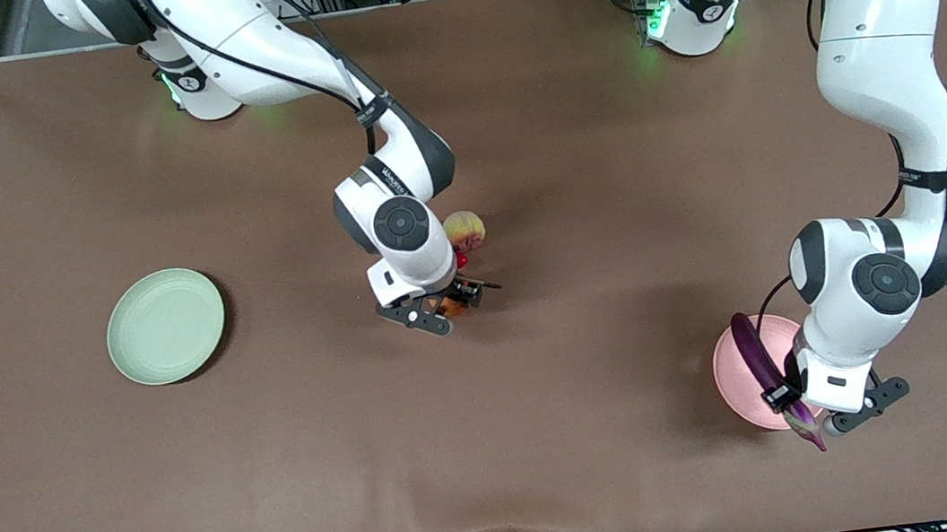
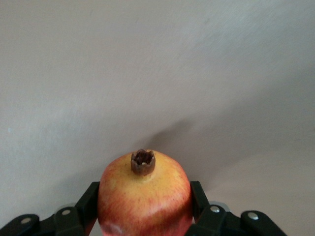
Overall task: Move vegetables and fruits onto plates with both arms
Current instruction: 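Lower the eggplant onto the pink plate while the right gripper carries the pomegranate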
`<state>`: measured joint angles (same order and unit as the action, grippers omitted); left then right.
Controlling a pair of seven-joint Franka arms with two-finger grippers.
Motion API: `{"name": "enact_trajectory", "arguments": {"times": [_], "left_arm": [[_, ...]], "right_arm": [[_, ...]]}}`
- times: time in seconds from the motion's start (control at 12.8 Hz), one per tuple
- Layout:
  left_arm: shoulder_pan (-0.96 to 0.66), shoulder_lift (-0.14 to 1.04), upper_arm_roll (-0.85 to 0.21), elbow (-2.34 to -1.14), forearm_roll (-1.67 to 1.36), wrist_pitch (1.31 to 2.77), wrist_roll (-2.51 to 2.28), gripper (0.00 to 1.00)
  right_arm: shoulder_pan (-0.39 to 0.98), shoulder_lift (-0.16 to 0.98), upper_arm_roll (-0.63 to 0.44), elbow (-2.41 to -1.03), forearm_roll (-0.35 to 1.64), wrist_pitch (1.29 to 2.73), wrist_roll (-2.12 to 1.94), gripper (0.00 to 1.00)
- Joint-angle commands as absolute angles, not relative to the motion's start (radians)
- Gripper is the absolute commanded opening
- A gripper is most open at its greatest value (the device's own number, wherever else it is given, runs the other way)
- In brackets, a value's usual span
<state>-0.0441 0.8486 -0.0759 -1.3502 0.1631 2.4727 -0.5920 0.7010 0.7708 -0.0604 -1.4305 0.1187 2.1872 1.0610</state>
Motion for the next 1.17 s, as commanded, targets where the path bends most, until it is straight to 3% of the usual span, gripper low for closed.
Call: {"name": "enact_trajectory", "arguments": {"times": [0.0,0.39,0.63,1.1], "left_arm": [[-0.028,0.862,-0.080,-1.335,0.152,2.484,-0.595,0.99],[-0.028,0.861,-0.080,-1.336,0.153,2.485,-0.592,1.00],[-0.029,0.853,-0.080,-1.338,0.163,2.484,-0.594,1.00],[-0.040,0.790,-0.090,-1.357,0.169,2.458,-0.597,1.00]], "right_arm": [[0.554,0.715,-0.045,-1.335,0.120,1.940,0.970,0.00],[0.222,0.537,-0.049,-1.421,0.107,1.684,0.479,0.00],[0.037,0.412,-0.063,-1.657,0.077,1.759,0.125,0.00],[0.014,0.336,-0.255,-2.034,0.106,2.060,-0.170,0.00]]}}
